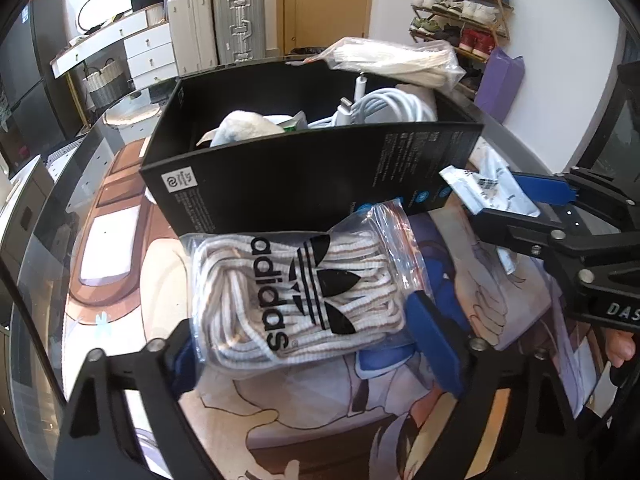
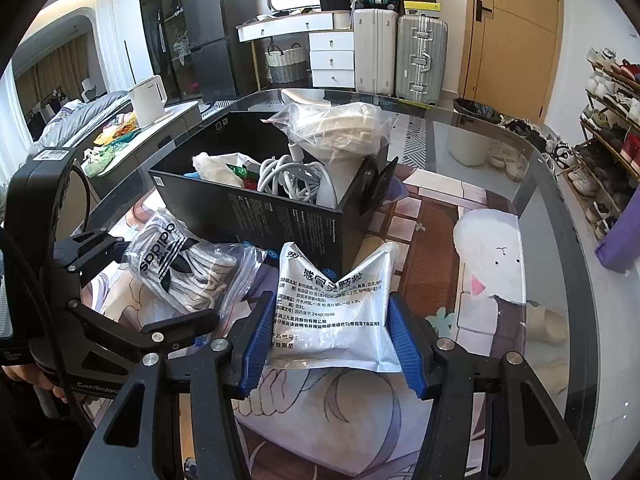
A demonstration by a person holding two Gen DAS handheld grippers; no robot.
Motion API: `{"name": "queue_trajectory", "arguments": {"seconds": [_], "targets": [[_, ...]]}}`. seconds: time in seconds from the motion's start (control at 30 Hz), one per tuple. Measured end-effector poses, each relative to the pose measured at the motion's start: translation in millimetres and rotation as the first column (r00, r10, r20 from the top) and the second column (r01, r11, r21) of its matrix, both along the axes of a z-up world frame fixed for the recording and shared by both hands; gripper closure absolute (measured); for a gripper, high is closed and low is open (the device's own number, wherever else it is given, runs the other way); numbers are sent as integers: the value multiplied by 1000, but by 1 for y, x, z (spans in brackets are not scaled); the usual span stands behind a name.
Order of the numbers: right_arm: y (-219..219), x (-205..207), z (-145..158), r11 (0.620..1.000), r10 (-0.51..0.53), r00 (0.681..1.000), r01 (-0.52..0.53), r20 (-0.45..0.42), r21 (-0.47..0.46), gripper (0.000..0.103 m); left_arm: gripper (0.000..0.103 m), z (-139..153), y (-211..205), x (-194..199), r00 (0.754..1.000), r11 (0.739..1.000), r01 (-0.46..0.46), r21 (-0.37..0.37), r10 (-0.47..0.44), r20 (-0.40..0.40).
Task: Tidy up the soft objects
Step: 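Close the right tool on the second white sachet while the left tool grasps the adidas lace bag, then lift and carry the lace bag with the left tool while the right tool carries the sachet over the box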
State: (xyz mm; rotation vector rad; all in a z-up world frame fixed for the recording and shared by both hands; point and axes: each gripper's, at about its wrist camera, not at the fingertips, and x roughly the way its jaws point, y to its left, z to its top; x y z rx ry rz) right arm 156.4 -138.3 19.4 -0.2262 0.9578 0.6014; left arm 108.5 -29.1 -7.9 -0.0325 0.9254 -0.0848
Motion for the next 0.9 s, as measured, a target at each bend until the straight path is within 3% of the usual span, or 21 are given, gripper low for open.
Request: {"name": "queue_trajectory", "arguments": {"seconds": [0.47, 0.9], "targets": [[2, -4, 6, 1000, 14, 1000, -14, 17, 5, 47, 51, 21, 8, -12, 996, 998, 59, -33, -57, 67], [1, -8, 15, 1000, 22, 998, -23, 52, 20, 47, 69, 31, 16, -18, 993, 992, 79, -97, -70, 94]]}}
